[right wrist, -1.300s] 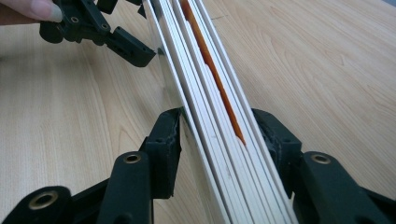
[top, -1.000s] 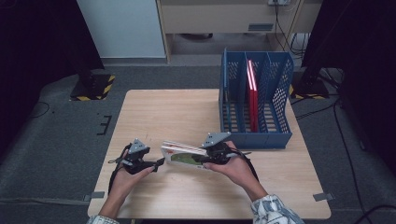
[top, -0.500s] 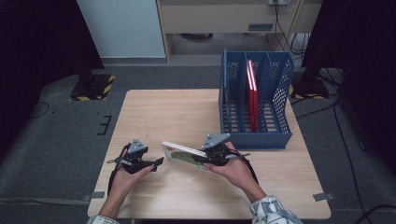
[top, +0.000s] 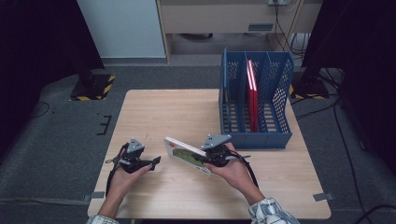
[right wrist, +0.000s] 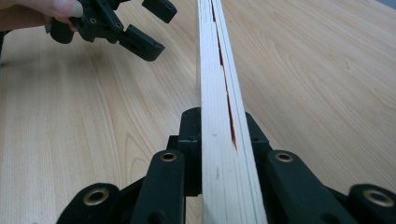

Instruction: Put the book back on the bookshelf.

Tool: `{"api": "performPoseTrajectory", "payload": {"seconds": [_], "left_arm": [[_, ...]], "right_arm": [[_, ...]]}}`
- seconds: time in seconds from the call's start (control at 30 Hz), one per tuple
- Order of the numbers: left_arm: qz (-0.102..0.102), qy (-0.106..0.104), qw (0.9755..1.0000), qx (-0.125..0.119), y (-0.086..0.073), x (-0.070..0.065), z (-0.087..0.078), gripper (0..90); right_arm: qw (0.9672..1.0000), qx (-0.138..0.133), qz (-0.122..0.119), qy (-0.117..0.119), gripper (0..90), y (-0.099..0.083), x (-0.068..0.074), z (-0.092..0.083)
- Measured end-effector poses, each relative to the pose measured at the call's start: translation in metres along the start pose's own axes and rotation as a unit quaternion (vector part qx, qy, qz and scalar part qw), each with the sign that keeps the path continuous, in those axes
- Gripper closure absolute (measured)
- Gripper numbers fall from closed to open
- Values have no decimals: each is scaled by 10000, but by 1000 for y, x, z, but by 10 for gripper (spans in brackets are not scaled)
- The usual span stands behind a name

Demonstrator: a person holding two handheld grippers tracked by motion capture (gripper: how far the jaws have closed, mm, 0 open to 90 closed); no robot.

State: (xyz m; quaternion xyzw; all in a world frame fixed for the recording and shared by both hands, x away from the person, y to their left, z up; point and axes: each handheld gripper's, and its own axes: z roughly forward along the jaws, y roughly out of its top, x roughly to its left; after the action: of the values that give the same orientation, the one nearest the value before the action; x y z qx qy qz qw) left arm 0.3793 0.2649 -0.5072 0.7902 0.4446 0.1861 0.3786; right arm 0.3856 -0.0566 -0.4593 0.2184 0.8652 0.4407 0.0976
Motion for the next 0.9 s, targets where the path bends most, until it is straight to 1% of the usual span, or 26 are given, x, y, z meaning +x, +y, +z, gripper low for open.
{"api": "performPoseTrajectory", "payload": {"seconds": [0.03,0.2,0.23,0.27,0.37,0.4,0.5,0.67,0.9], "left_arm": [[-13,53,10000,18,0,1,0,103],[-27,122,9999,58,-2,3,0,77],[2,159,9998,98,-2,4,0,77],[52,263,9995,168,-3,5,1,58],[46,311,9993,204,-5,7,2,47],[53,382,9990,225,-5,8,2,46],[45,408,9989,244,-5,9,1,46],[109,507,9981,336,-6,10,2,46],[90,531,9979,346,-7,11,2,47]], "right_arm": [[10000,-10,14,-24,758,0,0,0],[9999,-52,61,-78,759,-1,-2,-2],[9999,-61,86,-85,759,-2,-2,-3],[9999,-69,94,-110,759,-2,-3,-4],[9998,-95,132,-125,759,-2,-3,-4],[9997,-109,129,-173,759,-3,-3,-5],[9995,-137,158,-217,760,-3,-4,-6],[9992,-185,212,-269,760,-4,-5,-8],[9990,-215,260,-303,760,-4,-7,-10]]}}
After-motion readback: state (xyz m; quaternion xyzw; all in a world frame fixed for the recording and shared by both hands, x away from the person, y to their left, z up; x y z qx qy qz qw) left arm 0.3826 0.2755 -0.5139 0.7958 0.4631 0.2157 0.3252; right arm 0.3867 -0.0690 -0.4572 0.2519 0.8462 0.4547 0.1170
